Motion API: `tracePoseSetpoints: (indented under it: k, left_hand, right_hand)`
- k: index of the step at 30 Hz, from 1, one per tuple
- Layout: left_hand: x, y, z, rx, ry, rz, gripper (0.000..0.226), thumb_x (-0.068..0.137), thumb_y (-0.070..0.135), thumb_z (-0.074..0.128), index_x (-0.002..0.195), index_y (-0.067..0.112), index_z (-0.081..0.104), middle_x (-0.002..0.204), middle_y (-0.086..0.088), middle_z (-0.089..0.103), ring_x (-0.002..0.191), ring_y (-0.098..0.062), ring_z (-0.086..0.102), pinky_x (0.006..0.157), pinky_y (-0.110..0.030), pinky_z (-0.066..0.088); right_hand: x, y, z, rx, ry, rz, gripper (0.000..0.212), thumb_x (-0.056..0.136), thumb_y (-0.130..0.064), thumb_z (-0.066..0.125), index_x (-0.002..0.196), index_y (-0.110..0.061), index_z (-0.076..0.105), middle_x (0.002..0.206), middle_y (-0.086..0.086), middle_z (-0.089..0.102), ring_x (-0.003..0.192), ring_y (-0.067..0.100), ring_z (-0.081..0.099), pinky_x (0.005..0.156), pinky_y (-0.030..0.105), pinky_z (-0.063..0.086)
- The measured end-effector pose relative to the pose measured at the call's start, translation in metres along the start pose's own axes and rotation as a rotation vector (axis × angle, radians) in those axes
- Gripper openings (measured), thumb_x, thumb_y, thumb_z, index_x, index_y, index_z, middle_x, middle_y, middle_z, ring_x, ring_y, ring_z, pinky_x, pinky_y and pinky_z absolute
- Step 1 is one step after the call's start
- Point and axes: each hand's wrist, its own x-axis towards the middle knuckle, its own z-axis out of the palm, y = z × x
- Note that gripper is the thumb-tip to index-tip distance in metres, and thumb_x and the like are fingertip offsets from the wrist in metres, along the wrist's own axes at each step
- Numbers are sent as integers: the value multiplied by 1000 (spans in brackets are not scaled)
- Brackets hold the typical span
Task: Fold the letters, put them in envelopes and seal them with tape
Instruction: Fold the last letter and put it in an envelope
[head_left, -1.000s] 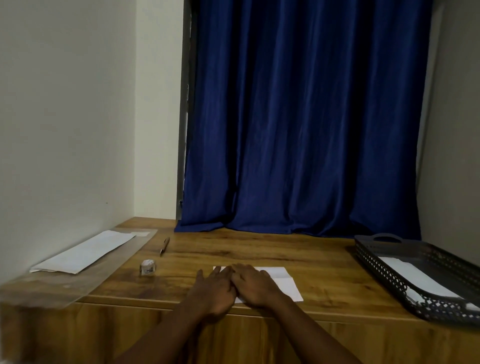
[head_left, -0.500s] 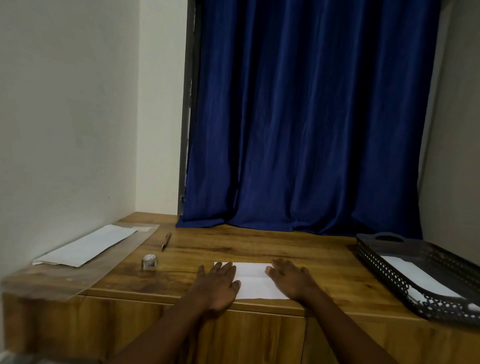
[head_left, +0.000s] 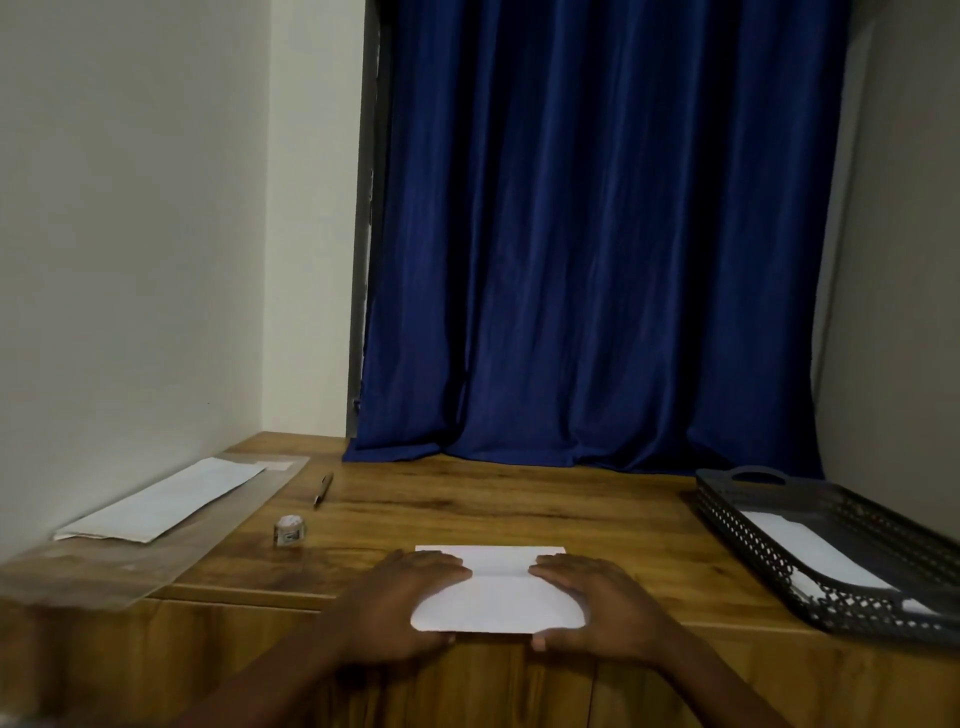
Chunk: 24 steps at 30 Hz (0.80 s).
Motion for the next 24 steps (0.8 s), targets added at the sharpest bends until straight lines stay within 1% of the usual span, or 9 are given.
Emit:
tracePoseSetpoints:
  k: [3, 6, 8, 10, 12, 16, 19, 21, 24]
  left_hand:
    - [-13, -5, 1, -195, 124, 49, 49, 86, 40, 71, 134, 45, 62, 143, 27, 53, 136, 7, 43, 116, -25, 37]
    - [-18, -2, 0, -412, 225, 53, 30, 89, 31, 69, 117, 39, 76, 123, 22, 70, 120, -1, 62, 104, -25, 50]
    - [-18, 1, -4, -518, 265, -1, 20, 97, 35, 68, 114, 35, 77, 114, 16, 75, 109, -6, 69, 94, -27, 56]
    - [-16, 4, -12, -655, 323, -110, 25, 96, 46, 66, 112, 29, 76, 108, 11, 77, 100, -8, 72, 85, -30, 60]
    - [-9, 9, -21, -741, 411, -227, 31, 89, 51, 67, 108, 28, 73, 102, 18, 77, 93, -5, 73, 73, -25, 61]
    - [18, 12, -38, -851, 552, -319, 18, 95, 38, 68, 108, 26, 70, 94, 10, 79, 85, -9, 76, 66, -25, 60]
    - [37, 3, -40, -837, 544, -358, 3, 99, 33, 67, 99, 34, 65, 85, 24, 76, 80, 1, 73, 56, -14, 55]
    - [46, -8, -35, -828, 529, -384, 8, 99, 27, 68, 101, 34, 65, 90, 19, 78, 82, -1, 74, 63, -18, 59]
    - [52, -28, -23, -781, 479, -414, 22, 98, 16, 69, 119, 24, 69, 113, 7, 77, 98, -11, 74, 88, -37, 62]
  right_hand:
    - [-15, 2, 2, -16, 54, -79, 97, 68, -91, 61, 152, -51, 36, 158, -31, 31, 144, -10, 26, 117, 15, 16]
    - [-22, 2, 0, 216, 199, -146, 64, 78, -34, 77, 139, -40, 60, 145, -24, 54, 135, -8, 46, 113, 15, 34]
    - [-24, 2, -4, 427, 329, -142, 43, 78, -10, 75, 117, -27, 78, 121, -17, 73, 116, -1, 65, 99, 18, 49]
    - [-22, -4, -15, 588, 437, -54, 21, 87, -7, 76, 97, -23, 82, 99, -10, 79, 94, 5, 73, 81, 20, 56]
    - [-13, -9, -28, 784, 521, 40, 11, 89, -13, 78, 89, -24, 80, 91, -10, 79, 83, 8, 75, 68, 18, 57]
    - [16, -20, -48, 1108, 576, 134, 7, 91, -15, 75, 98, -14, 76, 92, 0, 80, 80, 19, 78, 60, 22, 58]
    - [39, -22, -47, 1176, 531, 223, 11, 92, -18, 75, 102, -12, 76, 90, 4, 80, 78, 22, 78, 57, 23, 58]
    - [53, -21, -37, 1163, 516, 282, 9, 93, -15, 74, 99, -9, 75, 87, 4, 80, 74, 20, 78, 55, 23, 57]
    - [68, -16, -17, 1200, 463, 338, 8, 94, -9, 71, 99, -2, 73, 89, 11, 80, 80, 29, 78, 65, 38, 64]
